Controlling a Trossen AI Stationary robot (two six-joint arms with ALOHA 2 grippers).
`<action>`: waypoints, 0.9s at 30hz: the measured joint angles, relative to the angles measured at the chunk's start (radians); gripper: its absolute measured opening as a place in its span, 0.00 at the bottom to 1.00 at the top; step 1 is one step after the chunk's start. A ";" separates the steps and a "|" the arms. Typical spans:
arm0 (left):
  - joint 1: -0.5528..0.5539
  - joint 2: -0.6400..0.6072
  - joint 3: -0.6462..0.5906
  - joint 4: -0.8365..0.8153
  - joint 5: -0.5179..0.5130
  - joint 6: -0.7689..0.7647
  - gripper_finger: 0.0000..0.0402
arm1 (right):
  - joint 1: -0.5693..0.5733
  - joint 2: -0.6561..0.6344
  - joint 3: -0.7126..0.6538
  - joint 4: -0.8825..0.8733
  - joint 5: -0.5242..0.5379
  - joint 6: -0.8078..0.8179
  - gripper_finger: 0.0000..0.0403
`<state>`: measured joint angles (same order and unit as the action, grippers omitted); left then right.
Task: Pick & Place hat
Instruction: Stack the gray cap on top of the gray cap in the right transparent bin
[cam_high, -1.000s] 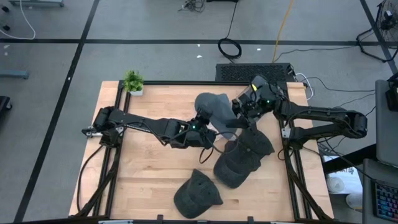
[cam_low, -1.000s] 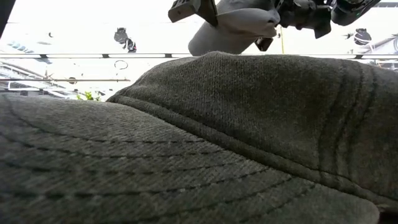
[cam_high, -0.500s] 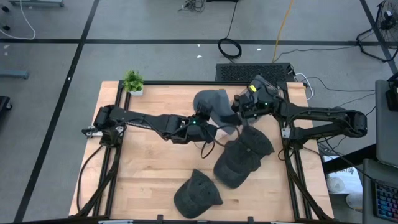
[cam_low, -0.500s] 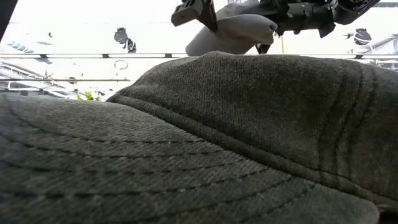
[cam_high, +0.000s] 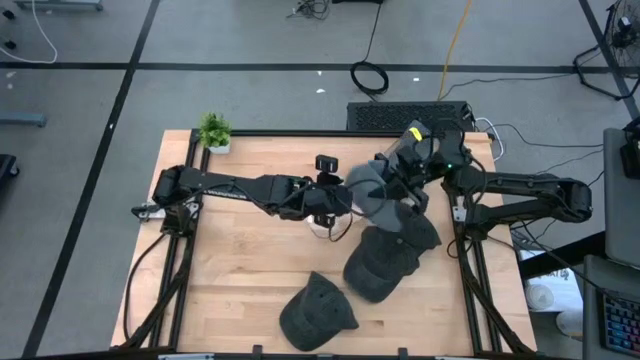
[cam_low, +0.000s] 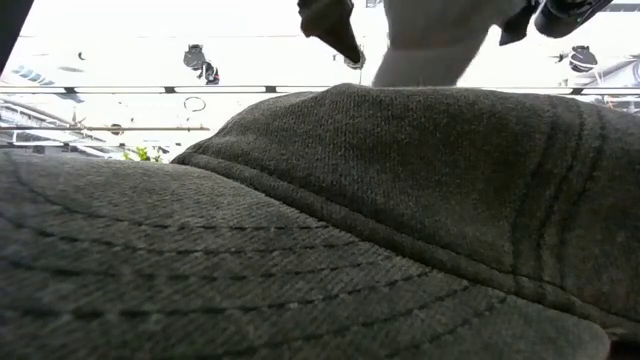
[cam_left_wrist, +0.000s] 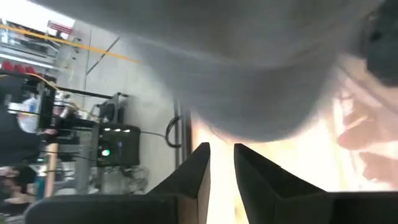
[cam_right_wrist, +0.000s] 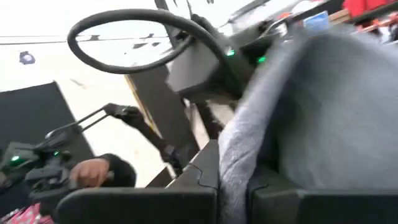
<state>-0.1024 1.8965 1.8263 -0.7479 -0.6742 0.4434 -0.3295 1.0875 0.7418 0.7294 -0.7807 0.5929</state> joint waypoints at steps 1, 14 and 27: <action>-0.002 -0.001 0.000 -0.003 0.006 -0.008 0.21 | -0.010 -0.002 0.000 -0.005 0.003 0.005 0.00; 0.042 -0.002 0.000 -0.132 0.115 -0.196 0.22 | -0.294 -0.199 0.106 -0.485 -0.088 -0.031 0.00; 0.131 -0.001 0.000 -0.112 0.567 -0.200 0.22 | -0.608 -0.150 0.213 -1.001 -0.165 -0.305 0.00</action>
<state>0.0288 1.8951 1.8267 -0.8599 -0.1074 0.2430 -0.9380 0.9374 0.9547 -0.2712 -0.9455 0.2876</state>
